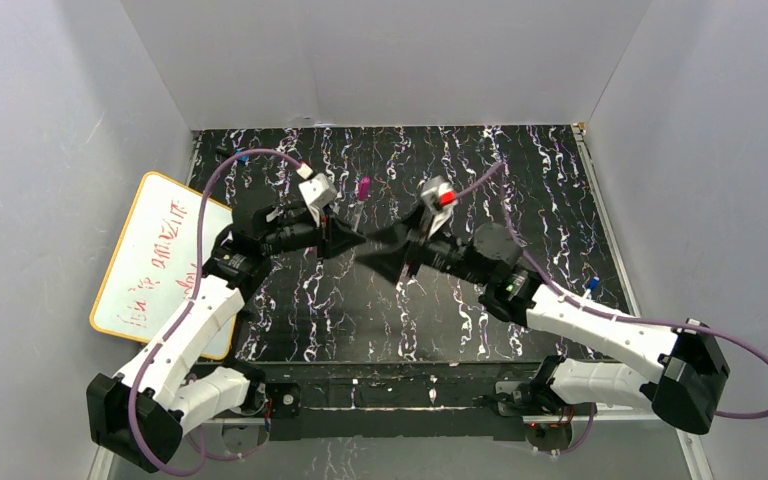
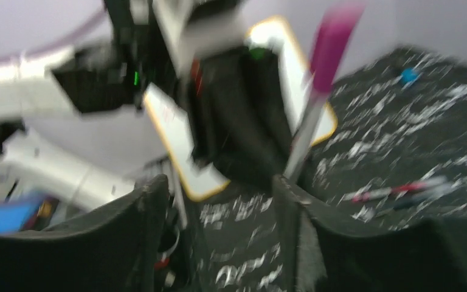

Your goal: Insert the pens into the pen caps

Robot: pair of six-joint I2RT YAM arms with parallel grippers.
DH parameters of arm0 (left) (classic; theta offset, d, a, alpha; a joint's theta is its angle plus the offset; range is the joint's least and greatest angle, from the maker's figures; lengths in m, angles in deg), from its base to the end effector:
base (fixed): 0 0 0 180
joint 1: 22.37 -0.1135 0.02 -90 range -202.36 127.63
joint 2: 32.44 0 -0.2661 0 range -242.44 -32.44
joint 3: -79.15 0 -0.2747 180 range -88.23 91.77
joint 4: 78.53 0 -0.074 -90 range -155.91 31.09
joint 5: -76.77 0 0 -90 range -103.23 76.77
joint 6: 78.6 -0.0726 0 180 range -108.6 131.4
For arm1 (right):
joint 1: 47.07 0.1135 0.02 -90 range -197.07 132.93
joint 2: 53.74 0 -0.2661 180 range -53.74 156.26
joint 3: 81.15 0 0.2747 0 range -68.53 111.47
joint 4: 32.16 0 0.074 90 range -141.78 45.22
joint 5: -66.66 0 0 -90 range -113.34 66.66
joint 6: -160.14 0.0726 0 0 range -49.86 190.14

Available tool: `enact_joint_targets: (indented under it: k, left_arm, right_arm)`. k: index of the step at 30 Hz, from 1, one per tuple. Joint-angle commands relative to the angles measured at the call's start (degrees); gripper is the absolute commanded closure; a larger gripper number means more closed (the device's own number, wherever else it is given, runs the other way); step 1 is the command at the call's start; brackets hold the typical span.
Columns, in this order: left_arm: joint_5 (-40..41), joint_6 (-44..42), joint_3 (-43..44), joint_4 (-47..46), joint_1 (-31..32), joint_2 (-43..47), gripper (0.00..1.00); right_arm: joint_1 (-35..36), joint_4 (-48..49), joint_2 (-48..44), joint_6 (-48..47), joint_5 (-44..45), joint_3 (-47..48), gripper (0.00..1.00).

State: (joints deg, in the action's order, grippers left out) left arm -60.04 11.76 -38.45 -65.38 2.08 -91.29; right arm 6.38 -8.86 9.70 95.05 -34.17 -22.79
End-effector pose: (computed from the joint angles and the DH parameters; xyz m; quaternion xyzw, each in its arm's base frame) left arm 0.2316 -0.1634 0.3376 0.3970 0.6320 -0.4236 0.5133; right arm 0.1752 0.2593 0.3726 -0.2179 0.5468 0.5524 0.5902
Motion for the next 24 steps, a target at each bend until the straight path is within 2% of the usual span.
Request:
enact_joint_targets:
  k: [1, 6, 13, 20, 24]
  left_arm:
    - [4.9, 1.5, 2.5, -6.2, -1.2, 1.4, 1.00]
    - [4.5, 1.5, 0.7, -5.4, -1.2, 1.8, 1.00]
    - [2.2, 3.4, -2.9, -6.2, -1.2, 3.1, 1.00]
    - [-10.0, 7.2, -6.5, -9.0, -1.2, 3.0, 1.00]
    - [-12.8, 8.3, -8.0, -10.3, -1.1, 4.9, 1.00]
  right_arm:
    - [3.5, -8.9, -0.1, -1.0, -6.7, -1.1, 0.23]
    - [3.5, -8.5, -2.2, -3.6, -1.3, -0.3, 0.08]
    - [3.5, -4.3, -3.7, -7.5, 5.0, -0.3, 0.03]
    - [2.6, -4.3, 2.6, -13.2, -0.9, 7.7, 0.01]
    - [1.2, -2.2, 5.4, -13.3, -3.2, 9.3, 0.01]
